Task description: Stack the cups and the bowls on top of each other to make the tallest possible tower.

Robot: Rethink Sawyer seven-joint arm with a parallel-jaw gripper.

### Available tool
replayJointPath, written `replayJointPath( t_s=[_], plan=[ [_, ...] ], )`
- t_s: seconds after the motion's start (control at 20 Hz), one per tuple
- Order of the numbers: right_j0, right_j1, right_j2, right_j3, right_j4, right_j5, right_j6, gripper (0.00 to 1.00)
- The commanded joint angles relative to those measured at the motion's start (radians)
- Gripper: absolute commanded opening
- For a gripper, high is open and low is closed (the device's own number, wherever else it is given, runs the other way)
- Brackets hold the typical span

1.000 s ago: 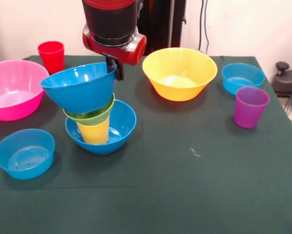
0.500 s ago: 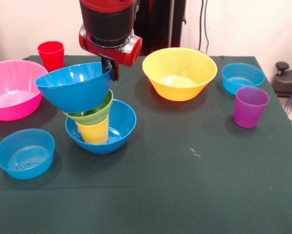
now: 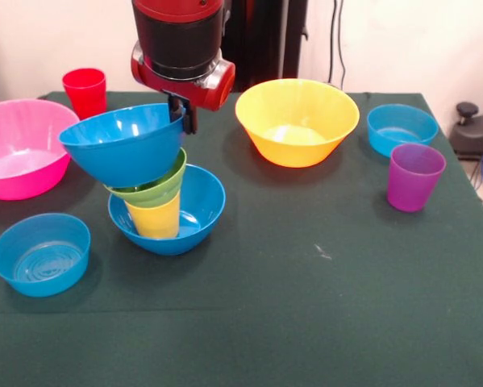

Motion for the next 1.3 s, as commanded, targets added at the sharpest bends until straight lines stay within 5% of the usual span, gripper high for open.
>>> replayJointPath(
  t_s=[0.05, 1.3],
  plan=[
    [0.029, -0.002, 0.02, 0.066, -0.027, -0.044, -0.041, 0.0],
    [0.09, -0.042, 0.031, 0.034, 0.047, -0.001, -0.004, 0.0]
  ],
)
